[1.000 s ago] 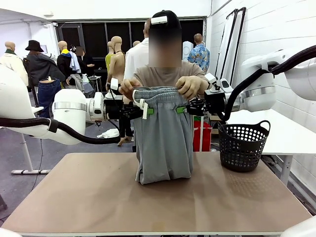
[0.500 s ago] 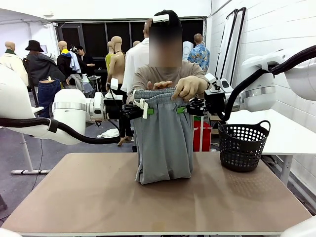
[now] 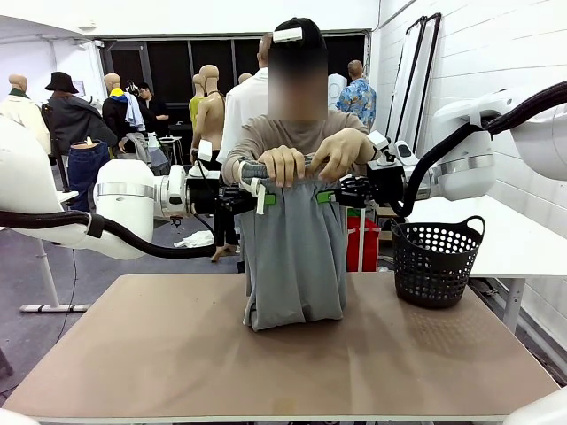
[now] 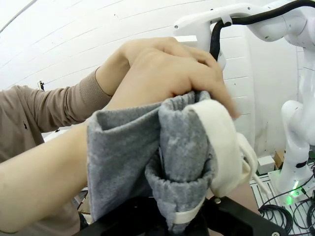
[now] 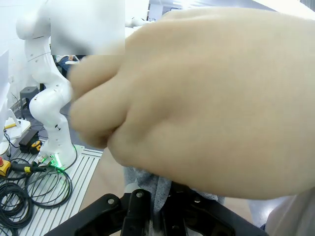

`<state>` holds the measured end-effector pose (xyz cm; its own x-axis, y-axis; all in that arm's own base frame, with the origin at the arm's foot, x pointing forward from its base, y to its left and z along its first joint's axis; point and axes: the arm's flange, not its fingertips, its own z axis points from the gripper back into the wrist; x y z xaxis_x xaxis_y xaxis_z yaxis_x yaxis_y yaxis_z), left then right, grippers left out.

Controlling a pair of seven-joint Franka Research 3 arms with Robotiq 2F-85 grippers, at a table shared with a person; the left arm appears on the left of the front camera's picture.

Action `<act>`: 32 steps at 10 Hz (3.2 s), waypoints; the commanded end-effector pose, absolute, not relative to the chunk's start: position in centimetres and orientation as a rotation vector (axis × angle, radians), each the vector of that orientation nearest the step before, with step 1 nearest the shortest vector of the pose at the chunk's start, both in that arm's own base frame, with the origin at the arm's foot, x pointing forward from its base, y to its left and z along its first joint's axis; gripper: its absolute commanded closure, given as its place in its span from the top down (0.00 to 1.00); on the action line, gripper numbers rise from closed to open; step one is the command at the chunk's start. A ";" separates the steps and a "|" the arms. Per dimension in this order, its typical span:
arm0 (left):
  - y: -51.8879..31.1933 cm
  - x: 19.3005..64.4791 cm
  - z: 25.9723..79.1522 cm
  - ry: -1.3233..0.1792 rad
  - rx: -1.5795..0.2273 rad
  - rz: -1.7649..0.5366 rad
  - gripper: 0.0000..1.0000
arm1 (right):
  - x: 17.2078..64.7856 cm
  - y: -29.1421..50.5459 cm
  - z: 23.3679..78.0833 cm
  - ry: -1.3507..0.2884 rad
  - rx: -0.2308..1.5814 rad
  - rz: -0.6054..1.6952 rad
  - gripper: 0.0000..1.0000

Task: Fold the training pants.
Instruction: Release the ends of the Training pants and then grab the overlapped ends.

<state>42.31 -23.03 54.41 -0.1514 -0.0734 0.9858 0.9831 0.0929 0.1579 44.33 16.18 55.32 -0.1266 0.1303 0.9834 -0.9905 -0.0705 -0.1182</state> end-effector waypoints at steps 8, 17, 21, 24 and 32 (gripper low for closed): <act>-23.0 42.2 54.6 -1.341 -1.004 -1.279 0.00 | 44.2 16.3 55.3 -1.164 1.097 1.409 0.00; -23.0 42.2 54.6 -1.341 -1.004 -1.279 0.00 | 44.2 16.3 55.3 -1.164 1.097 1.409 0.00; -23.0 42.2 54.6 -1.341 -1.004 -1.279 0.00 | 44.2 16.3 55.3 -1.164 1.097 1.409 0.00; -23.0 42.2 54.6 -1.341 -1.004 -1.279 0.00 | 44.2 16.3 55.3 -1.164 1.097 1.409 0.00; -22.8 42.2 54.6 -1.307 -1.031 -1.255 0.33 | 44.4 16.1 55.4 -1.154 1.086 1.401 0.25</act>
<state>42.31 -22.98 54.45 -0.1446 -0.0718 0.9869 0.9840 0.0945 0.1510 44.35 16.12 55.32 -0.1261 0.1303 0.9834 -0.9906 -0.0693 -0.1179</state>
